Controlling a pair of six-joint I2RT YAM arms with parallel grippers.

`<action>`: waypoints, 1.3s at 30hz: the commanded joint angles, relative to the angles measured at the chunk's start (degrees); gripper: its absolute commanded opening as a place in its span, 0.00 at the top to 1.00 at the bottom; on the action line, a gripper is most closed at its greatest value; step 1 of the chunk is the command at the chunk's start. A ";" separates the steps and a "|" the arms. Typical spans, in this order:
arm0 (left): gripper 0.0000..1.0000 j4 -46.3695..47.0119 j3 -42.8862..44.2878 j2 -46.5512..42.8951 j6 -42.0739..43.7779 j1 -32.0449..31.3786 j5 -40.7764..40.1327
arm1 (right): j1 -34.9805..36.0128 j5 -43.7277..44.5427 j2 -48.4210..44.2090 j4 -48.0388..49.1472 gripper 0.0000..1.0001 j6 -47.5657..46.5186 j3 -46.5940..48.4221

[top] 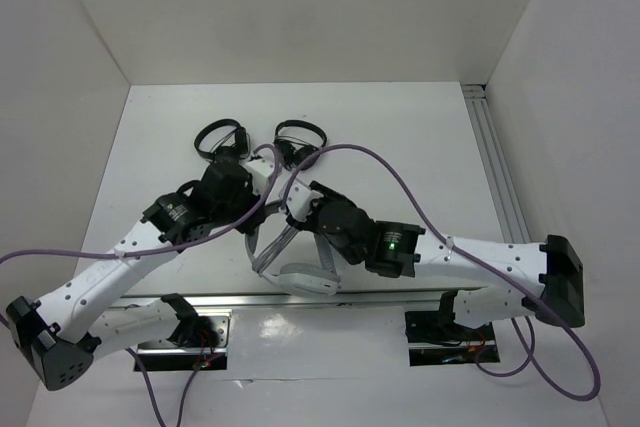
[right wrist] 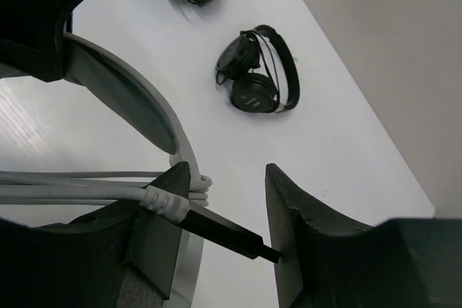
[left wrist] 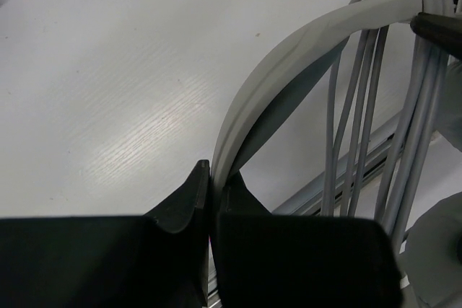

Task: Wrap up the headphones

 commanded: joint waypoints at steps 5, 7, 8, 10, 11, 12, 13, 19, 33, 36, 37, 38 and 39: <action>1.00 -6.32 4.50 1.30 2.95 3.93 2.20 | -9.00 -11.53 4.44 -18.14 0.38 4.98 10.28; 1.00 -7.03 5.30 2.97 2.95 4.55 2.20 | -10.58 -14.77 7.25 -21.47 0.33 6.38 12.74; 1.00 -7.03 5.82 2.98 2.95 5.16 2.20 | -10.59 -15.58 7.96 -21.49 0.31 6.39 12.75; 1.00 -7.73 5.83 3.68 2.95 5.69 2.20 | -11.38 -16.63 9.19 -21.49 0.29 6.39 13.28; 1.00 -7.73 5.83 3.68 2.34 6.30 2.20 | -11.99 -17.68 9.19 -21.49 0.25 7.08 13.28; 1.00 -7.73 5.83 4.20 2.33 6.31 2.20 | -12.70 -18.74 9.19 -20.97 0.25 7.09 13.28; 1.00 -7.73 5.83 4.21 2.33 7.00 2.72 | -12.70 -19.88 9.19 -20.96 0.24 7.09 12.76; 1.00 -7.12 6.97 4.82 2.33 10.78 1.49 | -16.66 -31.21 8.67 -22.28 0.02 7.79 15.12; 1.00 -5.63 9.43 8.33 1.63 12.37 3.96 | -20.52 -34.06 6.30 -14.58 0.00 12.35 13.12; 1.00 -5.63 9.43 8.95 1.63 12.90 4.48 | -21.93 -32.12 1.65 -10.78 0.00 15.69 12.58; 1.00 -5.63 9.43 9.65 1.63 12.90 4.48 | -21.93 -30.72 0.68 -10.77 0.00 17.27 12.58; 1.00 -5.10 10.22 9.66 1.63 12.90 4.48 | -22.45 -29.57 -1.07 -10.24 0.00 17.98 13.10; 1.00 -5.10 11.35 11.22 1.02 12.90 4.48 | -22.46 -27.91 -1.70 -10.24 0.00 18.95 13.63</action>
